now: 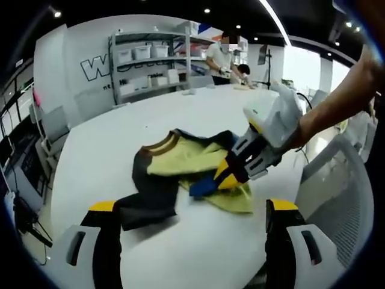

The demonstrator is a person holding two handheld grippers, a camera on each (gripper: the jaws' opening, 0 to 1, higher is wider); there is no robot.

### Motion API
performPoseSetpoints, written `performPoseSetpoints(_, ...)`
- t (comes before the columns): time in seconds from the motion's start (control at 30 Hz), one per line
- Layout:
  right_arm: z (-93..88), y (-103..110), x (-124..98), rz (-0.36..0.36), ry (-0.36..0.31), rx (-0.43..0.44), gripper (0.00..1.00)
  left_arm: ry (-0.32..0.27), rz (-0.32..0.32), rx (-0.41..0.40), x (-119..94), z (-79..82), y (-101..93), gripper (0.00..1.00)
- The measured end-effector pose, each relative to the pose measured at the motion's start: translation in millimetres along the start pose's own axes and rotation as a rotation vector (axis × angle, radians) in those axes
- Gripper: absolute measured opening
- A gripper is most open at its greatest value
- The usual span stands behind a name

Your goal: Fold the garment on the visible template until the final outline fits inside the template.

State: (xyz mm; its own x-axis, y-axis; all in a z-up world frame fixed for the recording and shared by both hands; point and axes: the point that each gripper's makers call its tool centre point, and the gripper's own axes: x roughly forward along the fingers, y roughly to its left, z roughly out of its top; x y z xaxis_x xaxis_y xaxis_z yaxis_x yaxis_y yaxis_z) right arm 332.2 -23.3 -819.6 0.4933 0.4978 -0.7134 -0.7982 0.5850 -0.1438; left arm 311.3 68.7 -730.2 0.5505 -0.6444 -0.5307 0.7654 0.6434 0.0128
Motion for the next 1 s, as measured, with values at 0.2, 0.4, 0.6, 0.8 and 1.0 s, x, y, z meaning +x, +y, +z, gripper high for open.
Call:
performPoseSetpoints(0.2, 8.1, -5.9, -10.5, -0.020, -0.045, 0.027, 0.00, 0.009, 0.007, -0.007, -1.0, -3.8, 2.0, 0.99)
performPoseSetpoints(0.4, 14.2, -8.3, -21.7, -0.035, -0.075, 0.042, 0.00, 0.006, 0.009, -0.007, -1.0, -3.8, 3.3, 0.99)
performPoseSetpoints(0.6, 18.7, -12.7, -37.0, -0.055, -0.112, 0.067, 0.00, 0.005, 0.003, -0.004, -0.3, -3.6, 1.6, 0.99)
performPoseSetpoints(0.8, 19.2, -19.2, -60.1, -0.080, -0.149, 0.114, 0.00, 0.006, -0.012, 0.003, 4.8, 0.1, -2.6, 0.99)
performPoseSetpoints(1.0, 10.8, -23.7, -82.6, -0.095, -0.150, 0.160, 0.00, 0.015, -0.035, 0.035, 8.9, 5.2, -11.7, 0.99)
